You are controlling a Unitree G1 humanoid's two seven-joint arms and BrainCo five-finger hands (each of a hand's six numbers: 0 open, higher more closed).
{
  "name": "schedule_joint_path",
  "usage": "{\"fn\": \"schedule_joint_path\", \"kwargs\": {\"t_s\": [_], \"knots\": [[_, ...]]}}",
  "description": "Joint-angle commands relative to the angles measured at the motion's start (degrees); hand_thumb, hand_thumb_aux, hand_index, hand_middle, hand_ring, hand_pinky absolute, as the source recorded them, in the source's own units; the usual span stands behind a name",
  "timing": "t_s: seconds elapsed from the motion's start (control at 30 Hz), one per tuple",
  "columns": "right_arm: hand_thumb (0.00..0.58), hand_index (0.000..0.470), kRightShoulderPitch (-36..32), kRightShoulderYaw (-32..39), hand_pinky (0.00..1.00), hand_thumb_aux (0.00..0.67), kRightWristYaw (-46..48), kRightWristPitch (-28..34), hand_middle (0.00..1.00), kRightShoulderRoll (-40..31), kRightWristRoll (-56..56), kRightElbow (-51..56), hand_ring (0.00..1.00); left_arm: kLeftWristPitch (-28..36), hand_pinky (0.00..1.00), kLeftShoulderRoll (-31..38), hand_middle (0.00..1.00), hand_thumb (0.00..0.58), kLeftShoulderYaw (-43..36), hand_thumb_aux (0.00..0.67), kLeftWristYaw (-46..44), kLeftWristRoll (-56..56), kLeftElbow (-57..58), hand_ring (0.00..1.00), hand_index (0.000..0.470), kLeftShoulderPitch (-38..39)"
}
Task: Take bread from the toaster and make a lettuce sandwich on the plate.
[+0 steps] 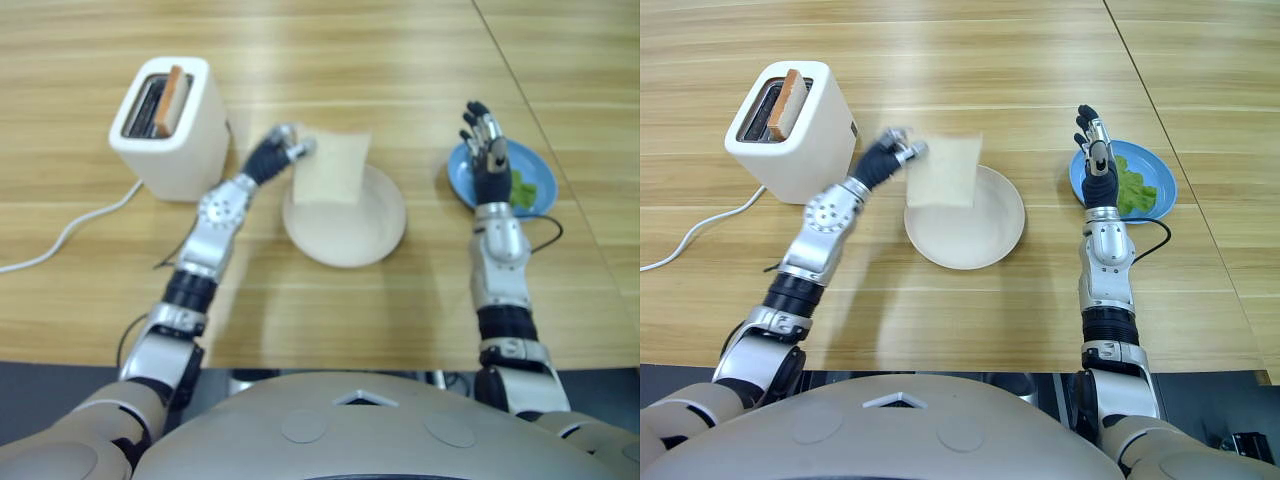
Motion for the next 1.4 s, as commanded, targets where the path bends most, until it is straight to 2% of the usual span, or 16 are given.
{"fn": "schedule_joint_path", "kwargs": {"t_s": [0.03, 0.47, 0.5, 0.53, 0.63, 0.7, 0.8, 0.9, 0.97, 1.07, 1.13, 1.2, 1.3, 1.4], "knots": [[0.0, 0.0, 0.5, -0.3, 0.0, 0.0, 0.0, 0.8, 0.0, -0.3, 0.0, -0.5, 0.0, -2.9, 1.0, -0.4, 1.0, 0.58, -1.4, 0.67, -3.1, 2.7, 8.0, 1.0, 0.46, -1.6], [0.0, 0.0, 0.9, -0.2, 0.0, 0.0, 0.2, 1.2, 0.0, -0.7, 0.0, -1.6, 0.0, -6.7, 1.0, -1.5, 1.0, 0.58, -1.5, 0.67, 2.3, 10.2, 13.9, 1.0, 0.46, -3.6], [0.0, 0.0, 1.0, -0.2, 0.0, 0.0, 0.2, 1.2, 0.0, -0.9, 0.0, -2.0, 0.0, -6.6, 0.0, -1.1, 0.0, 0.058, -2.1, 0.034, 3.5, 11.9, 13.2, 0.0, 0.023, -3.5], [0.0, 0.0, 1.1, -0.2, 0.0, 0.0, 0.3, 1.3, 0.0, -1.0, 0.0, -2.6, 0.0, -6.7, 0.0, -0.9, 0.0, 0.0, -2.0, 0.0, 4.0, 12.5, 12.5, 0.0, 0.0, -3.3], [0.0, 0.0, 1.6, -0.2, 0.0, 0.0, 0.0, 0.7, 0.0, -2.3, -1.8, -4.6, 0.0, -6.7, 0.0, 0.9, 0.0, 0.0, -2.2, 0.0, 8.0, 16.8, 8.0, 0.0, 0.0, -2.5], [0.0, 0.0, 2.0, -0.3, 0.0, 0.0, -0.4, 0.1, 0.0, -3.8, -3.6, -6.3, 0.0, -5.4, 0.0, 4.2, 0.0, 0.0, -3.3, 0.0, 15.1, 26.0, 0.8, 0.0, 0.0, -1.5], [0.0, 0.0, 2.1, -0.8, 0.0, 0.0, -0.6, -0.8, 0.0, -6.4, -5.3, -7.8, 0.0, -5.1, 0.0, 6.9, 0.0, 0.0, -1.8, 0.0, 18.5, 31.1, -12.2, 0.0, 0.0, 1.2], [0.0, 0.0, 0.3, -1.4, 0.0, 0.0, -0.3, -2.4, 0.0, -10.0, -6.5, -4.9, 0.0, -4.5, 0.0, 9.9, 0.0, 0.0, 2.0, 0.0, 27.3, 39.9, -25.2, 0.0, 0.0, 3.5], [0.0, 0.0, -1.4, -1.6, 0.0, 0.0, -2.4, -3.8, 0.0, -13.4, -10.2, -0.3, 0.0, -3.6, 0.0, 10.7, 0.0, 0.0, 4.4, 0.0, 30.8, 42.6, -29.5, 0.0, 0.0, 4.4], [0.0, 0.0, -4.4, 0.1, 0.0, 0.0, -11.0, -4.0, 0.0, -21.9, -22.8, 7.6, 0.0, -4.1, 0.0, 10.5, 0.0, 0.0, 6.4, 0.0, 31.6, 40.4, -29.5, 0.0, 0.0, 4.9], [0.0, 0.0, -7.4, 5.3, 0.0, 0.0, -20.0, 0.3, 0.0, -29.2, -35.6, 13.9, 0.0, -4.4, 0.0, 9.6, 0.0, 0.0, 6.8, 0.0, 31.4, 38.1, -26.2, 0.0, 0.0, 4.8], [0.0, 0.0, -12.4, 13.4, 0.0, 0.0, -25.3, 6.6, 0.0, -34.7, -46.6, 23.1, 0.0, -5.0, 0.0, 8.0, 0.0, 0.0, 7.4, 0.0, 30.8, 34.2, -20.9, 0.0, 0.0, 4.5], [0.0, 0.0, -19.6, 20.6, 0.0, 0.0, -25.0, 8.8, 0.0, -36.3, -50.7, 37.6, 0.0, -5.7, 0.0, 6.2, 0.0, 0.0, 7.2, 0.0, 29.8, 30.7, -13.4, 0.0, 0.0, 3.8], [0.0, 0.0, -23.9, 27.1, 0.0, 0.0, -25.9, 12.1, 0.0, -36.0, -55.0, 46.9, 0.0, -6.3, 0.0, 5.3, 0.0, 0.0, 6.0, 0.0, 29.8, 30.4, -9.7, 0.0, 0.0, 3.5]]}}
